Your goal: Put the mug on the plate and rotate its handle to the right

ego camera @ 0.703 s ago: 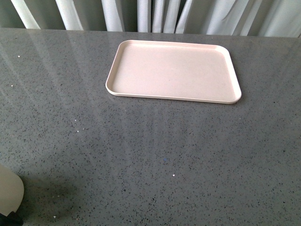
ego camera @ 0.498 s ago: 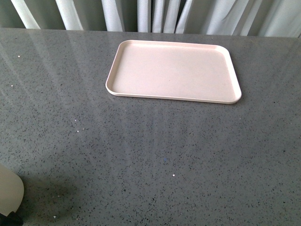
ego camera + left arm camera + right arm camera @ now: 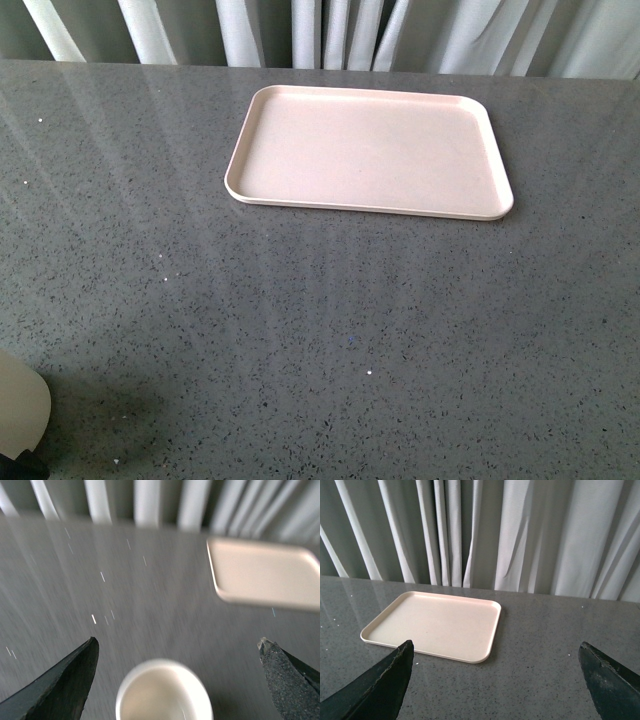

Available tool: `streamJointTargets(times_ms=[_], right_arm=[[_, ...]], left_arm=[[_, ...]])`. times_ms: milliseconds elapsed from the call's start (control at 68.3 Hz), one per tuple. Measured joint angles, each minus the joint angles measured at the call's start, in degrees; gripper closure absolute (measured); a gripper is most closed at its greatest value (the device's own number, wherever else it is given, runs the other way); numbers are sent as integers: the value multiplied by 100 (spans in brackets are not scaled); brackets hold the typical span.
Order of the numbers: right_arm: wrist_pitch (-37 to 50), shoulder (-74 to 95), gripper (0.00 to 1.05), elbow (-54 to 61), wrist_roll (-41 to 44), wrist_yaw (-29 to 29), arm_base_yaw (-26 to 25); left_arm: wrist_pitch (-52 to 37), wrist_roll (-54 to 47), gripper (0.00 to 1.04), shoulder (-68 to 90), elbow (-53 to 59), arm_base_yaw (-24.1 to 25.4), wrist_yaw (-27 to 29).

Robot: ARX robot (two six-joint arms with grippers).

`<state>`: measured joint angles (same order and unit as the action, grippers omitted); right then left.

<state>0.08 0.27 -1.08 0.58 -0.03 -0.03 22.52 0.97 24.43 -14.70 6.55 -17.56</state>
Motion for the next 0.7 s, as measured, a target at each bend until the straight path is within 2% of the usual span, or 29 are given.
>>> streamJointTargets(times_ms=[205, 381, 513, 703], right_arm=[[0, 0, 9, 0, 0, 2, 0], [0, 0, 9, 0, -2, 2, 0], [0, 0, 9, 0, 0, 2, 0], [0, 0, 9, 0, -2, 2, 0]], left_arm=[[-345, -1512, 9, 1993, -737, 1062, -656], [-339, -2682, 9, 2968, -1003, 1954, -841], [-382, -2968, 9, 3285, -1023, 2168, -896], [-647, -3097, 9, 3652, -1021, 2048, -787]])
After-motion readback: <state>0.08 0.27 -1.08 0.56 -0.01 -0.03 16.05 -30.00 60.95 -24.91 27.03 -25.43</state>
